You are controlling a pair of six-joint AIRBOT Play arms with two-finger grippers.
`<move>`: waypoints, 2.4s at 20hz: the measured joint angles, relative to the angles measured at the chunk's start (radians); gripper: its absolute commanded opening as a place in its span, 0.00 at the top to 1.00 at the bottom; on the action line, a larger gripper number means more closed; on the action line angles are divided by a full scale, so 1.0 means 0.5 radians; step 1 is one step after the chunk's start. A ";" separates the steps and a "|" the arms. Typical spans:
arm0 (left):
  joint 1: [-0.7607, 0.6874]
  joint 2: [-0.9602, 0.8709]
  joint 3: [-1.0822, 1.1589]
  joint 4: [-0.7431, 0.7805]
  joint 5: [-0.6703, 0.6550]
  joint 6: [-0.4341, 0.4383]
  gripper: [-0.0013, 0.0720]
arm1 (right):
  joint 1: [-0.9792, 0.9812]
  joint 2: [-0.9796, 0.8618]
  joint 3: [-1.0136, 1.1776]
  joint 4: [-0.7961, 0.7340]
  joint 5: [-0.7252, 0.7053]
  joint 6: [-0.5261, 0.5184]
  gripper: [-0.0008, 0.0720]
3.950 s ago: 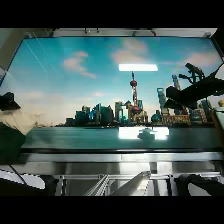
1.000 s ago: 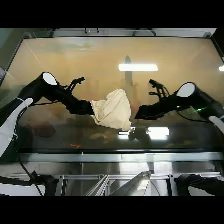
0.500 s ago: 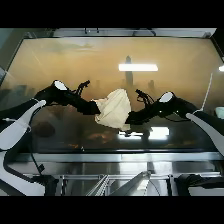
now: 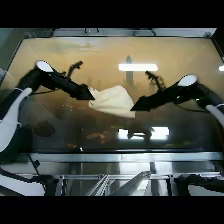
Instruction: Fold the shirts.
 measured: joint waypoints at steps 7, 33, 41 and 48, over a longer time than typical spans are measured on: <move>0.271 0.505 0.245 0.048 -0.240 -0.167 0.96 | -0.533 0.600 0.352 0.202 -0.084 0.066 0.96; -0.098 0.680 -1.000 -0.019 0.053 -0.056 0.02 | -0.094 0.748 -0.710 -0.179 -0.176 0.069 0.50; -0.034 0.668 -1.461 0.053 0.349 -0.048 0.04 | -0.093 0.234 -0.752 -0.312 -0.359 0.088 0.39; -0.156 0.539 -1.485 0.063 0.609 -0.020 0.58 | -0.079 -0.002 -0.755 0.108 -0.367 -0.182 0.81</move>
